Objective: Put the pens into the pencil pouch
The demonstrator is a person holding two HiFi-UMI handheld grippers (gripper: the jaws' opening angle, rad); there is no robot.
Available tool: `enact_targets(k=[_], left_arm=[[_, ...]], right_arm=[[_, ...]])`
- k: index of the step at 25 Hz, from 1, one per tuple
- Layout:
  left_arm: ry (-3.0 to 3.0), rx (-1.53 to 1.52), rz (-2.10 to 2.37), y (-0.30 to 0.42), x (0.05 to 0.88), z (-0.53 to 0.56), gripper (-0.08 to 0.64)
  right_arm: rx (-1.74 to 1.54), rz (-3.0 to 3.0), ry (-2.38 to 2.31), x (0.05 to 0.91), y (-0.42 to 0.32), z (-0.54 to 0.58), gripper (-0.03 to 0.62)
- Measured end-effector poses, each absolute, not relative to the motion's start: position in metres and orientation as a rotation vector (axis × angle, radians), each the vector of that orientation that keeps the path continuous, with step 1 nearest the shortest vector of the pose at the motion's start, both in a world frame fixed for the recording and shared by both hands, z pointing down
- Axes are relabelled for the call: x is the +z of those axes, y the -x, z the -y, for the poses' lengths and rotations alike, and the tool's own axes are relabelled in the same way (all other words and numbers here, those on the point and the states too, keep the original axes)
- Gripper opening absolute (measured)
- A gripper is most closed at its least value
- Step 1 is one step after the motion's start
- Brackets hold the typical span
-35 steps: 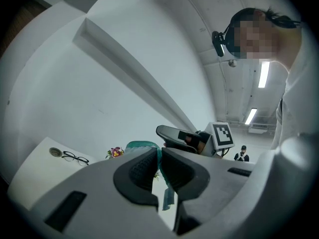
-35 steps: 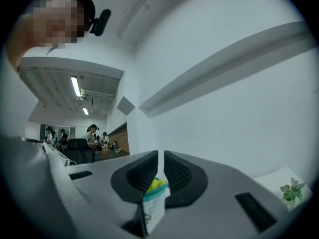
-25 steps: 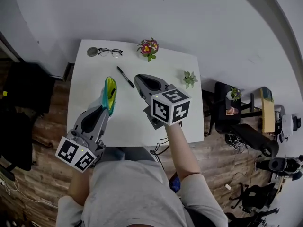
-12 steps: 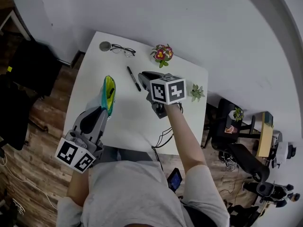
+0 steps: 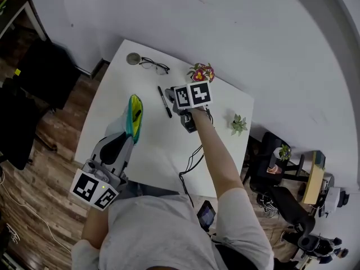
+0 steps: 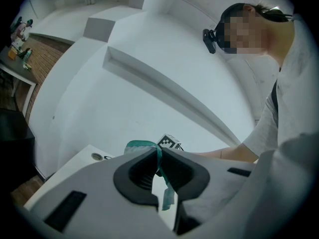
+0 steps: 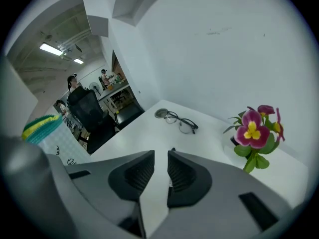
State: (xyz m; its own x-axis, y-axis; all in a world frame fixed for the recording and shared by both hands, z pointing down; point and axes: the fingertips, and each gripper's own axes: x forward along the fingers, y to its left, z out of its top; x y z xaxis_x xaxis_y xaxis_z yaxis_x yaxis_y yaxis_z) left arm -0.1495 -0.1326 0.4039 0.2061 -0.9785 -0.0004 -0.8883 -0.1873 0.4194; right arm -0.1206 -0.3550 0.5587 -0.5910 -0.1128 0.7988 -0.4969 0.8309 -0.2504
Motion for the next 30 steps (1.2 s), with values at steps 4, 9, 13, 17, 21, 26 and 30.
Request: enact_targets(k=[4,9,13,17,21,26,30], left_arm=[[-2.130,-0.376,1.768,0.151,0.411,0.138,0.048],[-2.112,-0.347,1.809,0.158,0.417,0.144,0.048],[-2.103,-0.303,1.851,0.164,0.423,0.146,0.048],[-2.089,-0.288,1.893,0.172,0.425,0.148,0.048],[-2.082,-0.250,1.937,0.182,0.428,0.151,0.048],[-2.060,-0.236,1.963,0.192,0.434,0.154,0.048],[-2.054,-0.238,1.965,0.196,0.437,0.155,0.048]], right_arm=[[0.591,2.104,-0.418,0.583,0.129,0.362,0.092],[0.564,2.049,-0.407,0.605,0.141,0.372,0.092],[0.532,2.009,-0.408,0.621,0.145,0.379,0.092],[0.512,1.967,-0.401,0.636,0.148,0.384,0.092],[0.485,1.930,-0.390,0.650,0.154,0.389,0.092],[0.436,1.888,-0.369,0.664,0.162,0.389,0.092],[0.414,1.873,-0.380,0.665,0.162,0.389,0.076]])
